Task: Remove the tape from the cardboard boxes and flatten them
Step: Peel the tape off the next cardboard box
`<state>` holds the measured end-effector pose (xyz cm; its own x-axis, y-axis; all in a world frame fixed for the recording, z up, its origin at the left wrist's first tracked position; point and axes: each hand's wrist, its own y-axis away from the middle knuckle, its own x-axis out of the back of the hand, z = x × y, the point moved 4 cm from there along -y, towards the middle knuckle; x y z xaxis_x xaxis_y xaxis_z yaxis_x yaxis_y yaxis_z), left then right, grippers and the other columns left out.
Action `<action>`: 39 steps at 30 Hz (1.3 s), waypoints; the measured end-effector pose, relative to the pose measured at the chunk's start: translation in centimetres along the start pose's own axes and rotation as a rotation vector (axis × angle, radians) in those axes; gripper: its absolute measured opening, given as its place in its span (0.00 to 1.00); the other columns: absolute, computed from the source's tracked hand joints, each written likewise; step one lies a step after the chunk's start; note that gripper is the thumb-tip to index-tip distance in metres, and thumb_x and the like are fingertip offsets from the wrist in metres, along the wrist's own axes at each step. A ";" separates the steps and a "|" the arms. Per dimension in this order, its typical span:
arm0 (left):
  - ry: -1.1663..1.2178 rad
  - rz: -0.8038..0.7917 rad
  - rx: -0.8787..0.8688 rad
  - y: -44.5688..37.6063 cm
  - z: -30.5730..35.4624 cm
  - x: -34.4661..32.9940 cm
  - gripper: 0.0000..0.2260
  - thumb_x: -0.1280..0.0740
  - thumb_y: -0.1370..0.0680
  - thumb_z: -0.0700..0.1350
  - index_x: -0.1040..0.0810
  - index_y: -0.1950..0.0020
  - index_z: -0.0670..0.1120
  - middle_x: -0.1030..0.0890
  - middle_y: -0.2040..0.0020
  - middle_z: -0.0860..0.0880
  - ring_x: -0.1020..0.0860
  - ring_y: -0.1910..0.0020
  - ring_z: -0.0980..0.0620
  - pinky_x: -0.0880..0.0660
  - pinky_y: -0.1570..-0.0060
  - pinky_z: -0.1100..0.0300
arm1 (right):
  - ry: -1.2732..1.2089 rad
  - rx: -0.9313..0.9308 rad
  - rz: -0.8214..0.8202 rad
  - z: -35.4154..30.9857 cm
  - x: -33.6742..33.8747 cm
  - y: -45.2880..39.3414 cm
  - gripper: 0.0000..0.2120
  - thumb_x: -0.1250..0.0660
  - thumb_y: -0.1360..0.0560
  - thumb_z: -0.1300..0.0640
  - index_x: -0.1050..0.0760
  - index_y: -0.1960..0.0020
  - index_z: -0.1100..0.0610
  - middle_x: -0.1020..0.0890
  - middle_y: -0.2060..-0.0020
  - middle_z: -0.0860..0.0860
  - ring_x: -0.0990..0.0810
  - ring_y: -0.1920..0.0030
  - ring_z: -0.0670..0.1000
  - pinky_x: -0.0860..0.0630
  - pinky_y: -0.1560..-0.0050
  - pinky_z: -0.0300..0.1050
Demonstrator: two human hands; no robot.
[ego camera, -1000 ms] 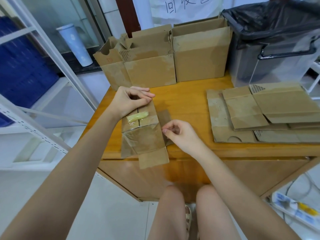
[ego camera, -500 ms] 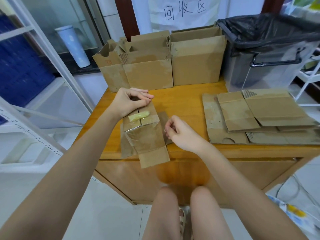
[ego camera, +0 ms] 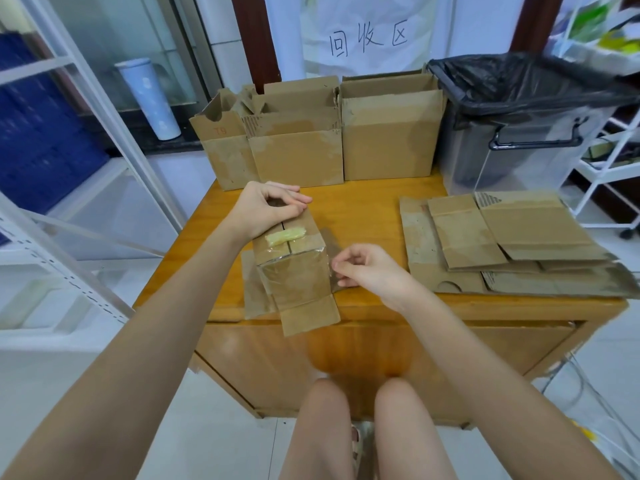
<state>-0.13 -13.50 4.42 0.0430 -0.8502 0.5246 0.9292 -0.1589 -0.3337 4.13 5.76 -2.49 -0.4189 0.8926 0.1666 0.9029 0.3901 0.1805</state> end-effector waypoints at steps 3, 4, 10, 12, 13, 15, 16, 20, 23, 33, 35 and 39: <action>0.002 0.003 -0.001 -0.1 -0.1 0.0 0.08 0.27 0.28 0.36 0.16 0.61 0.49 0.16 0.58 0.61 0.23 0.41 0.58 0.29 0.38 0.62 | -0.039 -0.026 0.015 -0.2 0.1 0.0 0.04 0.36 0.21 0.61 0.24 0.54 0.58 0.20 0.55 0.54 0.20 0.56 0.48 0.20 0.52 0.39; -0.001 -0.001 -0.002 -0.1 -0.1 0.1 0.08 0.27 0.27 0.36 0.16 0.61 0.49 0.16 0.58 0.61 0.23 0.41 0.57 0.29 0.37 0.62 | -0.047 -0.027 0.019 -0.5 0.1 0.1 0.05 0.37 0.21 0.62 0.25 0.55 0.59 0.20 0.58 0.54 0.20 0.58 0.48 0.20 0.53 0.39; -0.018 -0.023 -0.008 -0.1 -0.2 0.1 0.08 0.27 0.27 0.37 0.16 0.59 0.51 0.16 0.58 0.63 0.23 0.41 0.59 0.30 0.36 0.63 | 0.011 -0.019 0.037 -1.8 0.9 1.0 0.06 0.37 0.22 0.64 0.25 0.57 0.60 0.17 0.60 0.54 0.18 0.59 0.48 0.19 0.54 0.40; -0.016 -0.022 -0.001 -0.1 -0.2 0.0 0.07 0.27 0.27 0.38 0.16 0.59 0.51 0.16 0.58 0.63 0.23 0.41 0.59 0.30 0.36 0.63 | 0.014 -0.023 0.037 -2.2 1.4 1.4 0.05 0.37 0.21 0.64 0.25 0.56 0.61 0.16 0.58 0.57 0.16 0.56 0.50 0.18 0.53 0.42; -0.015 -0.021 0.001 -0.1 -0.1 0.0 0.07 0.27 0.27 0.38 0.16 0.59 0.51 0.16 0.58 0.63 0.23 0.40 0.58 0.30 0.36 0.62 | 0.005 -0.018 0.042 -2.5 1.7 1.6 0.05 0.37 0.21 0.64 0.26 0.56 0.61 0.16 0.57 0.58 0.16 0.55 0.50 0.18 0.52 0.43; -0.016 -0.021 0.002 -0.1 -0.1 -0.1 0.07 0.27 0.27 0.38 0.16 0.59 0.51 0.16 0.58 0.63 0.23 0.40 0.58 0.30 0.35 0.61 | -0.013 0.014 0.062 -3.4 2.6 2.1 0.05 0.38 0.22 0.65 0.27 0.56 0.62 0.16 0.58 0.57 0.15 0.56 0.50 0.18 0.54 0.43; -0.017 -0.022 0.004 -0.1 -0.1 -0.1 0.08 0.27 0.27 0.38 0.16 0.59 0.51 0.16 0.58 0.63 0.23 0.40 0.58 0.30 0.35 0.61 | -0.015 0.031 0.070 -3.9 3.2 2.4 0.06 0.38 0.22 0.65 0.27 0.57 0.62 0.15 0.59 0.56 0.15 0.57 0.50 0.18 0.56 0.43; -0.021 -0.007 0.014 0.0 0.1 -0.3 0.08 0.26 0.27 0.38 0.16 0.60 0.52 0.16 0.58 0.62 0.23 0.41 0.59 0.30 0.34 0.58 | 0.022 0.061 0.072 -5.5 4.7 3.6 0.06 0.38 0.22 0.65 0.26 0.58 0.63 0.16 0.63 0.55 0.15 0.60 0.49 0.18 0.61 0.41; -0.030 0.021 0.037 0.1 0.1 -0.6 0.08 0.26 0.28 0.38 0.15 0.61 0.52 0.16 0.56 0.59 0.23 0.40 0.59 0.30 0.33 0.52 | 0.038 0.071 0.095 -6.2 5.4 4.1 0.06 0.38 0.22 0.65 0.26 0.58 0.63 0.17 0.65 0.54 0.16 0.62 0.49 0.18 0.61 0.41; -0.081 0.084 0.106 0.6 1.0 -1.1 0.07 0.26 0.32 0.50 0.17 0.66 0.64 0.17 0.56 0.64 0.24 0.41 0.61 0.32 0.33 0.46 | 0.273 0.184 0.256 -8.5 5.5 4.7 0.08 0.38 0.24 0.62 0.26 0.61 0.61 0.18 0.65 0.54 0.16 0.62 0.48 0.18 0.61 0.42; -0.094 0.090 0.111 0.6 0.9 -1.2 0.12 0.26 0.30 0.46 0.17 0.67 0.64 0.17 0.56 0.65 0.24 0.41 0.62 0.33 0.33 0.46 | 0.358 0.238 0.291 -8.9 5.3 4.9 0.07 0.37 0.24 0.60 0.26 0.61 0.59 0.17 0.64 0.53 0.16 0.61 0.49 0.17 0.57 0.48; -0.104 0.104 0.133 0.6 0.8 -1.2 0.13 0.26 0.29 0.45 0.17 0.68 0.64 0.17 0.56 0.65 0.24 0.41 0.62 0.32 0.33 0.47 | 0.444 0.364 0.291 -9.4 4.9 5.4 0.07 0.32 0.27 0.58 0.28 0.62 0.55 0.17 0.59 0.53 0.17 0.56 0.52 0.19 0.51 0.54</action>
<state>0.61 -12.16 4.19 0.1724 -0.8011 0.5732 0.9579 0.0006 -0.2873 6.07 10.16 8.40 -0.0817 0.8255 0.5585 0.9279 0.2676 -0.2598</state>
